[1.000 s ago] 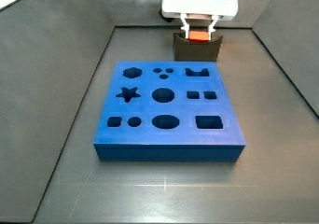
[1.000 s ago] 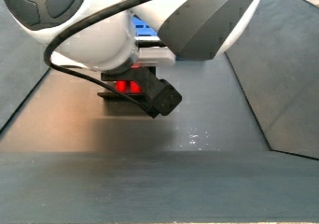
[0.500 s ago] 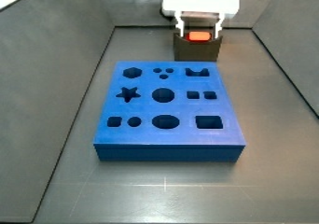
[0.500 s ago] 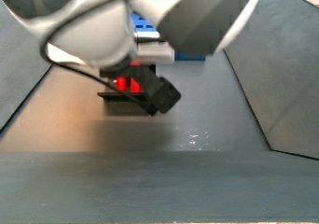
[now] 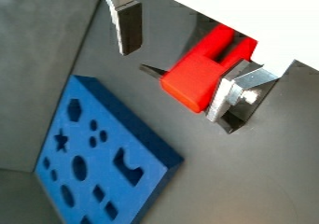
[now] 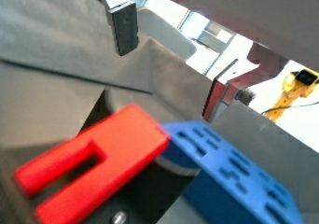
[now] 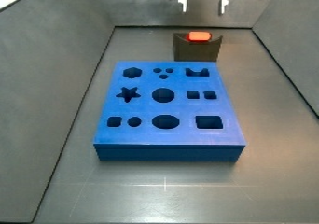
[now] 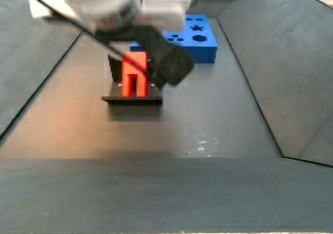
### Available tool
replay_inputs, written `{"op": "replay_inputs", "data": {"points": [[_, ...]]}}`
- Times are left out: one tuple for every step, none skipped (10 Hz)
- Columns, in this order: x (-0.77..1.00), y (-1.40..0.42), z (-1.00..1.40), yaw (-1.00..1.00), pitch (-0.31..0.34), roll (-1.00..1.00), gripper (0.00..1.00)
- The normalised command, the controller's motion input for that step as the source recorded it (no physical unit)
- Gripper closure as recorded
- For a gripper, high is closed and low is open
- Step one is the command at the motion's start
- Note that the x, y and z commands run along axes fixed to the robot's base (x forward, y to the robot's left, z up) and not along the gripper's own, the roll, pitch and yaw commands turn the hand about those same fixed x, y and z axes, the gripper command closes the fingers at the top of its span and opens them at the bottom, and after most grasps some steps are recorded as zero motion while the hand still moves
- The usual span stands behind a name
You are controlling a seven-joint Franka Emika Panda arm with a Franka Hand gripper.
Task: Pick up the square-circle object. Move up. Place the square-circle object on the fixture. Regrasp the square-circle object. Move to above the board. Insert the square-circle object.
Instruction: Regrasp the square-circle object.
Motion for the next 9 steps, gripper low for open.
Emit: {"op": "replay_inputs", "data": {"points": [[-0.03, 0.01, 0.43, 0.01, 0.072, 0.03, 0.0], [-0.02, 0.01, 0.24, 0.0, 0.078, 0.03, 0.0], [-0.12, -0.85, 0.89, 0.02, 0.052, 1.0, 0.0], [-0.11, -0.8, 0.81, 0.02, 0.05, 1.0, 0.0], [-0.12, -0.68, 0.68, 0.02, 0.039, 1.0, 0.0], [-0.12, -0.52, 0.49, 0.02, 0.031, 1.0, 0.0], [-0.09, -0.35, 0.28, 0.02, 0.028, 1.0, 0.0], [-0.04, -0.12, 0.05, 0.02, 0.027, 1.0, 0.0], [-0.01, -0.04, 0.03, 0.02, 0.03, 1.0, 0.0]]}}
